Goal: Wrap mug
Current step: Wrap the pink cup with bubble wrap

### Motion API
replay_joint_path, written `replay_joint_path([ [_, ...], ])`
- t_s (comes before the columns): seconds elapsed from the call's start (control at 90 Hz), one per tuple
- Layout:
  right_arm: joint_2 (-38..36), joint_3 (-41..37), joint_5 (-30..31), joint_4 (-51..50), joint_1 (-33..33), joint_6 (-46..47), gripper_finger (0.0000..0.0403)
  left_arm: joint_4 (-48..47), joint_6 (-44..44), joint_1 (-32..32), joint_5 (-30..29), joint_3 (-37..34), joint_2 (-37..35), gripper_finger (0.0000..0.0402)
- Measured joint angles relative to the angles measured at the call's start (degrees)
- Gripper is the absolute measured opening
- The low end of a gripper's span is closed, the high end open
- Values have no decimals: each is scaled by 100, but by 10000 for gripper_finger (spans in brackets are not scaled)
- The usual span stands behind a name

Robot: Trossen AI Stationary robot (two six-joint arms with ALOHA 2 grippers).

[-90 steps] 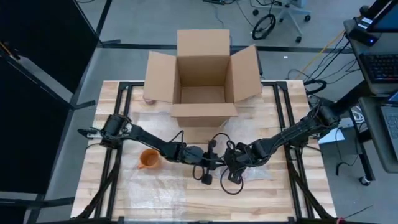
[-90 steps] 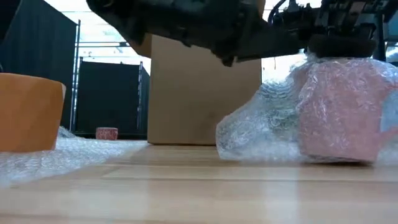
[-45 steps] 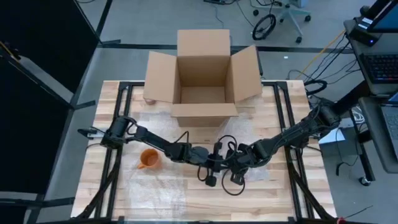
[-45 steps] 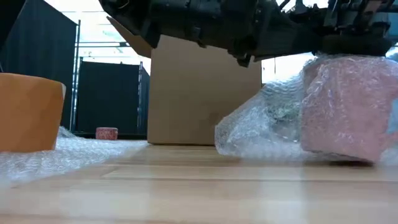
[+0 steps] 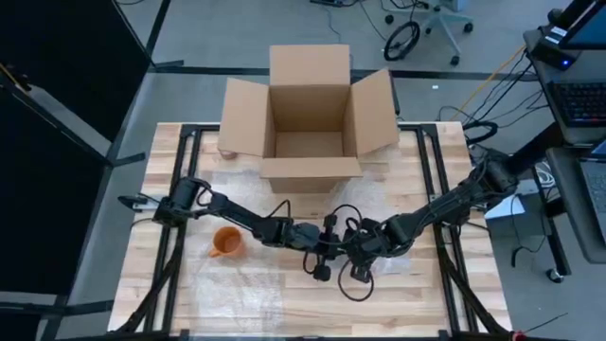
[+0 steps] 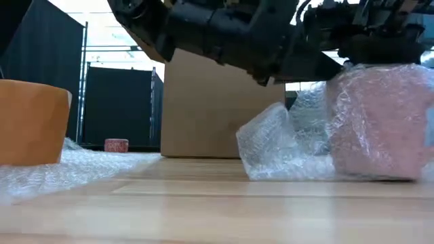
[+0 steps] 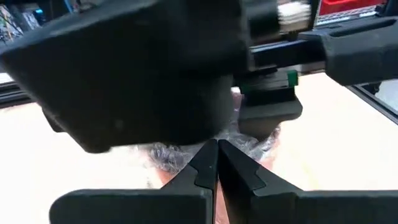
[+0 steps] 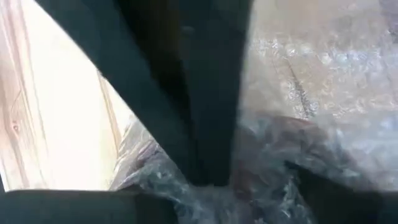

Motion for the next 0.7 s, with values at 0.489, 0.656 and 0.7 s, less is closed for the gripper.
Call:
replay_joint_path([
  [0.489, 1, 71, -79, -136, 8, -59, 130, 677, -299, 15, 493, 87, 544, 0],
  [0.656, 13, 487, -104, -742, 4, -83, 130, 617, -298, 22, 490, 79, 551, 0],
  [0.7, 13, 623, -100, -938, 2, -89, 130, 619, -299, 22, 491, 78, 556, 0],
])
